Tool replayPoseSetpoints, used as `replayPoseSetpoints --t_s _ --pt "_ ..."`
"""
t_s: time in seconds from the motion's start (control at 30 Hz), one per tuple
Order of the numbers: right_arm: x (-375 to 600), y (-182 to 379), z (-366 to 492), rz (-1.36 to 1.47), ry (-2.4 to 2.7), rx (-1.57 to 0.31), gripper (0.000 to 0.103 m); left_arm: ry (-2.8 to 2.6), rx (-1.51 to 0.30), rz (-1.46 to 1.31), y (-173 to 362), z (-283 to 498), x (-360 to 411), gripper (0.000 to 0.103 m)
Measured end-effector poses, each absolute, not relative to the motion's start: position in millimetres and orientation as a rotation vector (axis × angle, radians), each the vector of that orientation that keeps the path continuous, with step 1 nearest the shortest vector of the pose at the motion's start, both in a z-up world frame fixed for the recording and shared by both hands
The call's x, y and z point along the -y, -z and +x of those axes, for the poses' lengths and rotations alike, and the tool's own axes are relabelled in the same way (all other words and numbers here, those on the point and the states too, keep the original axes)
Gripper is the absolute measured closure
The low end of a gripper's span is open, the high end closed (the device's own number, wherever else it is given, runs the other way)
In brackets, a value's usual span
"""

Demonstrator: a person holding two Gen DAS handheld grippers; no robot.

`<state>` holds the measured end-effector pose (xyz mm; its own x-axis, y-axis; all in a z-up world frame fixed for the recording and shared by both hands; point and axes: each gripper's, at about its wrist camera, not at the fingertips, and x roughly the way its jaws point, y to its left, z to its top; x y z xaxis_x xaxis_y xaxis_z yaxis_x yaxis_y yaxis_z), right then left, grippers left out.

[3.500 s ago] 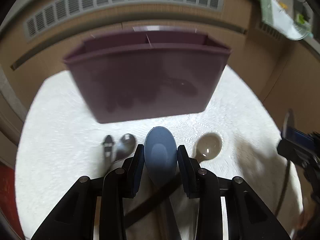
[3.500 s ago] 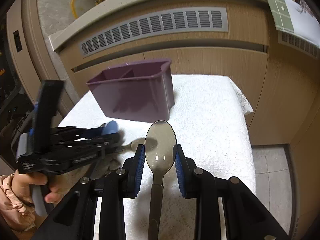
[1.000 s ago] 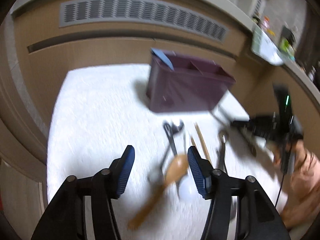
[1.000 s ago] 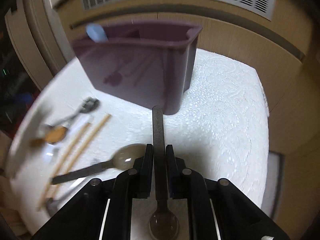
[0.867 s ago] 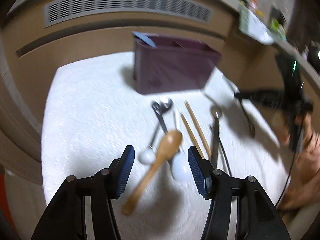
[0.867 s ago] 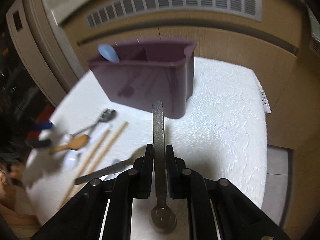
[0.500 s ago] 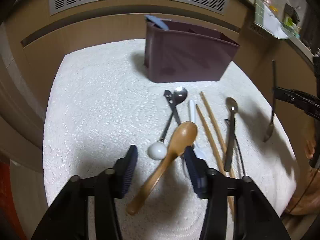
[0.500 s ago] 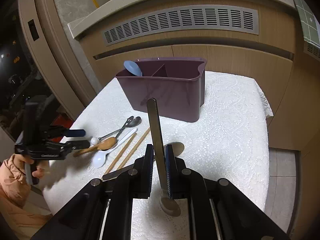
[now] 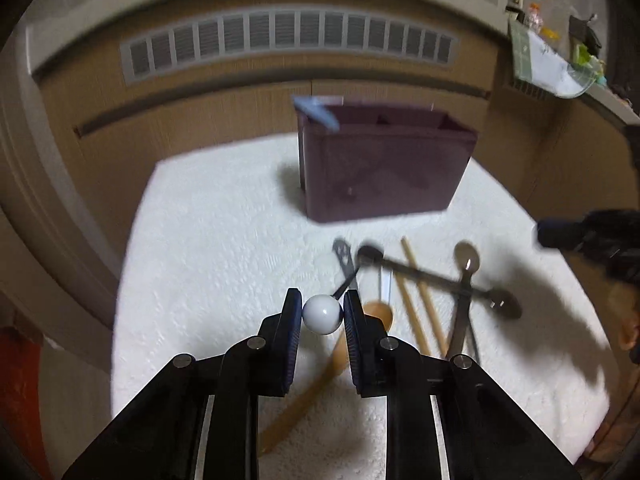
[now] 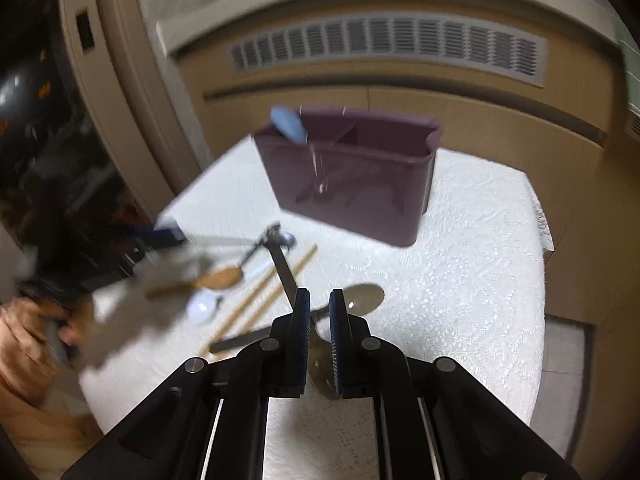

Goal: Organize utensils
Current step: 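Grasp the white measuring spoon with the left tool while the right tool holds the metal spoon, then drop the metal spoon into the caddy with the right tool while the left drops the white spoon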

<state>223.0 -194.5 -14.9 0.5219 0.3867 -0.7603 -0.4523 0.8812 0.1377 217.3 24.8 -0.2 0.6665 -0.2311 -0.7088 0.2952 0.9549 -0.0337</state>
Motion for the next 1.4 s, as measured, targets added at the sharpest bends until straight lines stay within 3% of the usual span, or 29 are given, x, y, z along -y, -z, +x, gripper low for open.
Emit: replayPoseSetpoints --t_s 0.03,0.1,0.27,0.33,0.4,0.93,1.27,1.4 --pt "186.7 21.8 227.8 -0.116 -0.528 -0.913 0.084 0.296 -0.764 0.085 -8.3 216.1 -26.2 0.081" --pt "171.5 34.6 237.1 -0.156 -0.570 -0.945 0.064 0.298 -0.718 0.074 -23.4 214.3 -28.6 0.081" --pt "130.7 64.3 264.1 -0.257 -0.605 -0.985 0.063 0.307 -0.665 0.058 -45.1 218.1 -31.4 0.081" --pt "119.6 76.8 274.2 -0.304 -0.582 -1.001 0.071 0.312 -0.659 0.060 -46.5 220.1 -30.1 0.081" --pt "118.7 80.0 279.1 -0.274 -0.589 -1.012 0.093 0.318 -0.664 0.057 -46.2 222.2 -30.2 0.081" --pt "180.8 -15.8 228.3 -0.019 -0.523 -0.764 0.093 0.365 -0.598 0.095 -77.4 208.0 -2.4 0.081" --pt "195.7 -134.1 256.3 -0.006 -0.446 -0.365 0.093 0.393 -0.383 0.100 -175.5 236.6 6.8 0.081" --pt "192.2 -143.4 300.6 0.029 -0.415 -0.330 0.092 0.396 -0.345 0.083 -187.8 272.2 7.9 0.081"
